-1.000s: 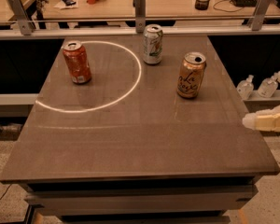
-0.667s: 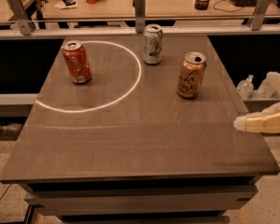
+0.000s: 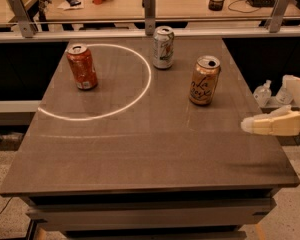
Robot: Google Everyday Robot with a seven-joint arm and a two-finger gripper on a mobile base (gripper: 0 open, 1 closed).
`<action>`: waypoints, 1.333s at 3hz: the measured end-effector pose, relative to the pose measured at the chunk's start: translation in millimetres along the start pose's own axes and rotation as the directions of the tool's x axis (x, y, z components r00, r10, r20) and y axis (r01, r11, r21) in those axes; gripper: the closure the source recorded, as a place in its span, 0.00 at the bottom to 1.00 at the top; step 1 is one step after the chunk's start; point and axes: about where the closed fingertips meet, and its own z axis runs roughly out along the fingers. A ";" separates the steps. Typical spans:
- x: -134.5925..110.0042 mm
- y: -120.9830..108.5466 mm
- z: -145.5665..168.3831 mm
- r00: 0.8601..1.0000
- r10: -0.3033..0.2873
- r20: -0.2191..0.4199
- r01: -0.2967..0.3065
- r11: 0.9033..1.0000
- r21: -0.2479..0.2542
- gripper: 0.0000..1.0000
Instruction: Pick orange can
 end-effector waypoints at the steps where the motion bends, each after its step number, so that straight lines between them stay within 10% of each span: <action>1: 8.4 -18.2 19.4 1.000 -0.015 0.002 0.014 0.997 0.074 0.00; 4: 4.9 -54.0 96.7 0.995 -0.054 0.082 0.050 0.997 0.057 0.00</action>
Offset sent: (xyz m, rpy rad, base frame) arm 0.0906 -0.0118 -0.0455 -0.0299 -0.1119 -0.1131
